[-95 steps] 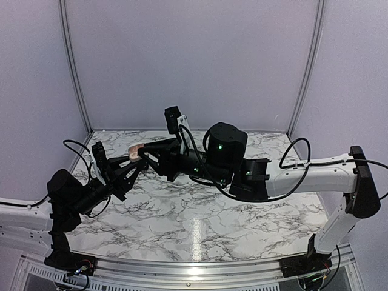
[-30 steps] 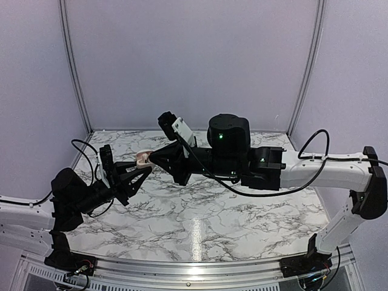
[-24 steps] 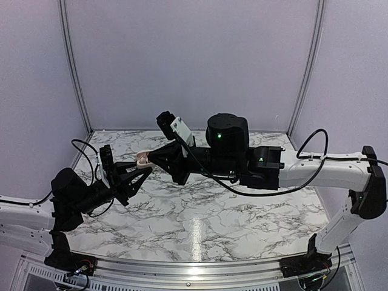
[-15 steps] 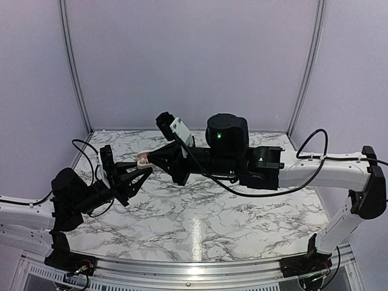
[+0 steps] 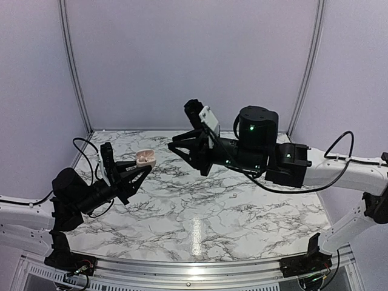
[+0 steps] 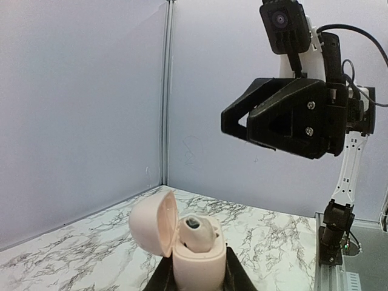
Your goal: Insert the wireless bluetooth earbuds into the charging case
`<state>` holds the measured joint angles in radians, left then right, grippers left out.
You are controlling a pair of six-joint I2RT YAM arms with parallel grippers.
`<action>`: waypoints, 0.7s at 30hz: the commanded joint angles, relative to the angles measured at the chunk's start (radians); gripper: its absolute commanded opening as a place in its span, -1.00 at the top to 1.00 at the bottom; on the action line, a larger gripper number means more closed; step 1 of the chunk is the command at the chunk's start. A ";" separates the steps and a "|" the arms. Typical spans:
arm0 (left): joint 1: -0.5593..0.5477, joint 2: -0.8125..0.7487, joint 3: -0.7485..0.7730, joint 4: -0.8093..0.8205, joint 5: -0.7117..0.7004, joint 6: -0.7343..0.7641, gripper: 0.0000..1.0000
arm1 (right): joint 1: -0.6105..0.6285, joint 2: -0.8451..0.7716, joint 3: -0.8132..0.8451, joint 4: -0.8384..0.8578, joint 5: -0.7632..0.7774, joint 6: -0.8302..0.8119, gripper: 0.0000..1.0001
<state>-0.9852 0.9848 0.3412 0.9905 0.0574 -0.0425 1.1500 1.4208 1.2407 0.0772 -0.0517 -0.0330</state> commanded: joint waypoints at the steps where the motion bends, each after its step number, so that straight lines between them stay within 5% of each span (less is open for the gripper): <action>1: 0.009 -0.041 0.013 -0.040 -0.050 -0.041 1.00 | -0.067 -0.095 -0.059 0.024 0.075 -0.013 0.31; 6: 0.017 -0.059 0.002 -0.055 -0.086 -0.077 1.00 | -0.093 -0.171 -0.124 0.009 0.221 -0.025 -0.43; 10: 0.022 -0.057 0.005 -0.073 -0.084 -0.089 1.00 | -0.101 -0.183 -0.140 -0.065 0.310 -0.031 -0.74; 21: 0.028 -0.048 0.002 -0.116 -0.080 -0.099 1.00 | -0.377 -0.171 -0.241 -0.382 -0.064 0.117 -0.86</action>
<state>-0.9665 0.9390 0.3408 0.8845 -0.0204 -0.1322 0.8631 1.2587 1.0664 -0.1783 0.0399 0.0299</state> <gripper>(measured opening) 0.226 0.930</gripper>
